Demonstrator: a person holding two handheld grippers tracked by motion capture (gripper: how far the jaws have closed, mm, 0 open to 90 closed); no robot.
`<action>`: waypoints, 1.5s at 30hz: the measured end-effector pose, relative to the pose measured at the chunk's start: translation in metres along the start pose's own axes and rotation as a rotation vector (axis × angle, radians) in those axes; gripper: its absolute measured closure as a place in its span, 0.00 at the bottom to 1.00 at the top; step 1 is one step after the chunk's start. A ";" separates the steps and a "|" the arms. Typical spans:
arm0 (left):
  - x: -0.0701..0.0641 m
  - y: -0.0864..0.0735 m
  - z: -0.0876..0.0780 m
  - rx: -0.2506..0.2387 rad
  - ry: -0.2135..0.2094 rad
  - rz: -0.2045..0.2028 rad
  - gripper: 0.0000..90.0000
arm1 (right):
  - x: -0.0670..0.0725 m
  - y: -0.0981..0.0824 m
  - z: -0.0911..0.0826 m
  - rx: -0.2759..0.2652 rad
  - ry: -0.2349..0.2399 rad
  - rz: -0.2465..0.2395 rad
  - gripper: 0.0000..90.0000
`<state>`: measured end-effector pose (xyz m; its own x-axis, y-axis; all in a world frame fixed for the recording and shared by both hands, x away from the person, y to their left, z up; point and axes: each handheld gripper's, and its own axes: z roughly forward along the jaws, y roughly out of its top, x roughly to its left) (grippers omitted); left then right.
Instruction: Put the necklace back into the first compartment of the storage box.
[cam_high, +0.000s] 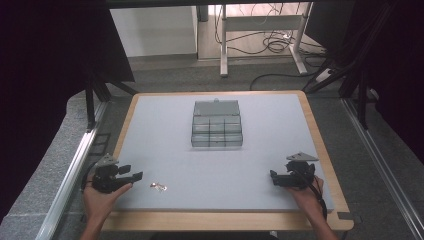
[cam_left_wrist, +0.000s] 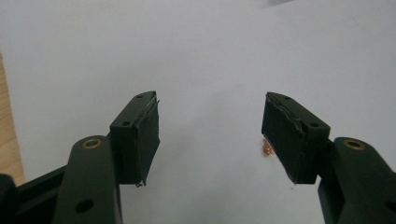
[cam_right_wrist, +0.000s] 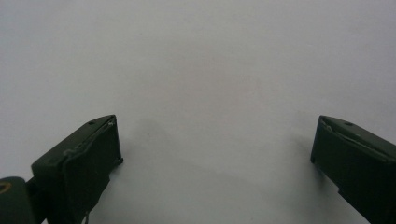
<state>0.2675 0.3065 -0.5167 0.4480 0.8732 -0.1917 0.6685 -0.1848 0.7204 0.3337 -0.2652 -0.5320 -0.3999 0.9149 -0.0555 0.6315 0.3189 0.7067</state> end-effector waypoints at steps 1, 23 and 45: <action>-0.002 0.002 -0.001 -0.001 -0.002 0.008 0.42 | 0.000 0.000 0.000 0.000 0.001 0.000 0.01; -0.046 0.029 -0.001 0.017 -0.083 0.137 0.47 | 0.000 0.000 0.000 0.000 0.000 0.000 0.01; -0.062 0.028 0.032 0.152 -0.126 0.186 0.55 | 0.000 0.000 0.000 0.000 0.000 0.000 0.01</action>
<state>0.2774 0.2331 -0.5059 0.6358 0.7564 -0.1535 0.6446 -0.4110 0.6446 0.3336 -0.2651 -0.5320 -0.4001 0.9148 -0.0558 0.6312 0.3191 0.7070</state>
